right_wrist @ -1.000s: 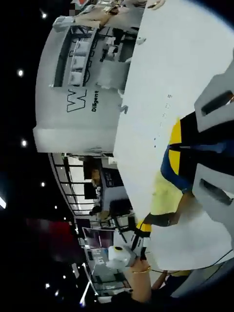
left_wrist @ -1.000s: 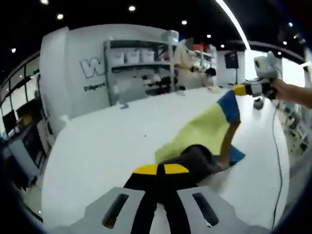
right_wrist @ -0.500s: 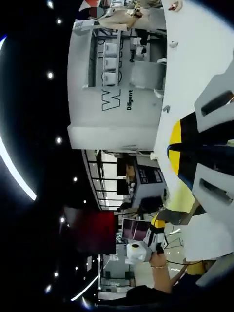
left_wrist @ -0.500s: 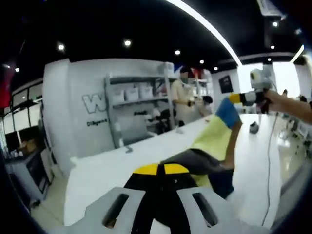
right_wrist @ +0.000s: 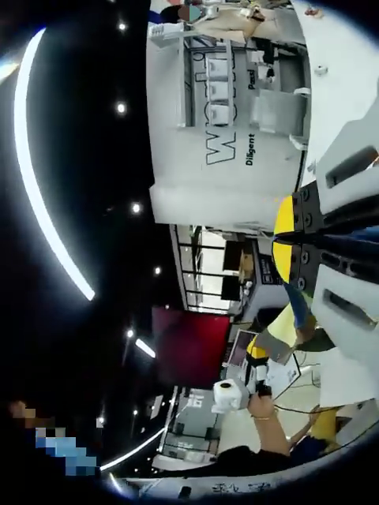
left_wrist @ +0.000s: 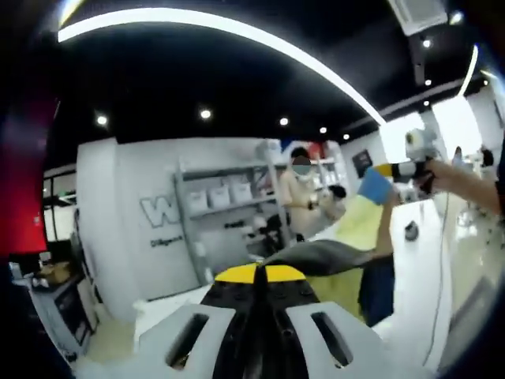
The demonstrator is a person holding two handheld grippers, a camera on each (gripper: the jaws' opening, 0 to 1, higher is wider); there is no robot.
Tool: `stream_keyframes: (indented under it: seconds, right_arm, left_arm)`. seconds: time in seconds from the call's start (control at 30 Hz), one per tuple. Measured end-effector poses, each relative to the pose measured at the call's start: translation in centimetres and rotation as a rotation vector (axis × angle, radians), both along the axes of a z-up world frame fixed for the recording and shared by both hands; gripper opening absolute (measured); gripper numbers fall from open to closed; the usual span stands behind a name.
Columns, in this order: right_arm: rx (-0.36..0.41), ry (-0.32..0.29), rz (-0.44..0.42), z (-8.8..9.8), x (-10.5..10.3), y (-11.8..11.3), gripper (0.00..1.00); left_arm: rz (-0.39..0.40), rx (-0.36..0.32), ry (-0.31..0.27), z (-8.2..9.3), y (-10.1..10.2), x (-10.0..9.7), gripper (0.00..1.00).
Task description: Fold the garment on the visible template until the final outline fits inside the template.
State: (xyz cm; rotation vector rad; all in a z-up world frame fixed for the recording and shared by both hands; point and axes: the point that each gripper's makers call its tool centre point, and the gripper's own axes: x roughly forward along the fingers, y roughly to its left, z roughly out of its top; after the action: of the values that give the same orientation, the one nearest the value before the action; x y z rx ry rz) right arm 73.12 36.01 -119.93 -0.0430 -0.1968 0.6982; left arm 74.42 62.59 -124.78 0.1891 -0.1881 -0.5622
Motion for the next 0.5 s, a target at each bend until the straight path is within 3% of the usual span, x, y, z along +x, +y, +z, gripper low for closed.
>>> stream_keyframes:
  seconds: [0.1,0.27,0.5]
  right_arm:
    - [-0.01,-0.015,0.015,0.9,-0.8,0.0,0.0]
    - [0.002,-0.032,0.068,1.8,-4.6,0.2,0.0]
    - [-0.01,-0.028,0.093,0.9,-8.7,0.2,0.0]
  left_arm:
    - [0.004,0.009,-0.031,1.4,0.5,-1.2,0.0]
    - [-0.006,0.033,-0.084,3.1,0.4,-3.9,0.0]
    - [-0.025,0.012,-0.073,2.7,1.1,-7.3,0.0]
